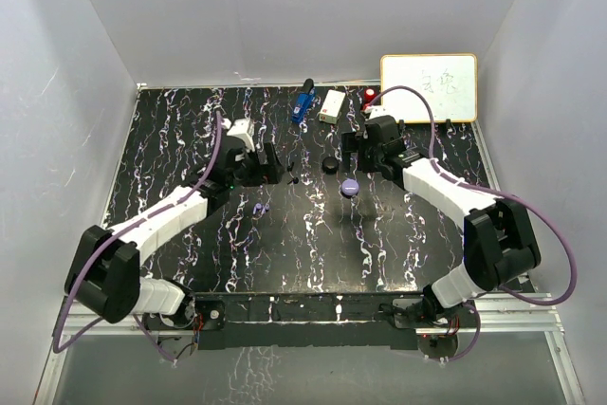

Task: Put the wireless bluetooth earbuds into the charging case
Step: Pick up the charging case at the center of the board.

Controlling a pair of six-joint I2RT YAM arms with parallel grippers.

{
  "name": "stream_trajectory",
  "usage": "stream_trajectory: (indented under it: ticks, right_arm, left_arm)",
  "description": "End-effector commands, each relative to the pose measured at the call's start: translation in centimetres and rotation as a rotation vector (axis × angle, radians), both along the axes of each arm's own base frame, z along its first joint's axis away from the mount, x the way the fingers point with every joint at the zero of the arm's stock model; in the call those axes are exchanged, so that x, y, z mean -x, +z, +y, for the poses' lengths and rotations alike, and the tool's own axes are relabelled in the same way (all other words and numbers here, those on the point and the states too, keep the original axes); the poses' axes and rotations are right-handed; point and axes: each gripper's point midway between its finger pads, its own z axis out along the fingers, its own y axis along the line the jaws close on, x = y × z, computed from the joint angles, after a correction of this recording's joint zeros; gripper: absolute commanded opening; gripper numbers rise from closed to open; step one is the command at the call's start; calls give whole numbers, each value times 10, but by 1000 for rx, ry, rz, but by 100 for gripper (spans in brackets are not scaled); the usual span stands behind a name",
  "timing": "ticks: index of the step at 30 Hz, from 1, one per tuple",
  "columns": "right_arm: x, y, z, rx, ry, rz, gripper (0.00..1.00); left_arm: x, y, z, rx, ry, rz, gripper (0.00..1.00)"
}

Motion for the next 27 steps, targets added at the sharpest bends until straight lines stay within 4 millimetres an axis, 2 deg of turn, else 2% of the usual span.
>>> stream_trajectory:
  ticks: [1,6,12,18,21,27]
  right_arm:
    - [0,20,1,-29,-15,-50,98]
    - [7,5,4,-45,-7,-15,97]
    - [13,-11,11,-79,6,22,96]
    - [12,-28,17,-71,17,63,95]
    - [7,-31,22,-75,26,62,95]
    - [-17,-36,34,-78,42,55,95]
  left_arm:
    - [8,9,-23,11,-21,-6,95]
    - [16,3,-35,17,-37,-11,95]
    - [8,-16,-52,-6,-86,17,95]
    - [4,-19,-65,-2,-116,23,95]
    - [5,-20,-66,-1,-116,21,96]
    - [8,-20,-63,2,-104,21,96]
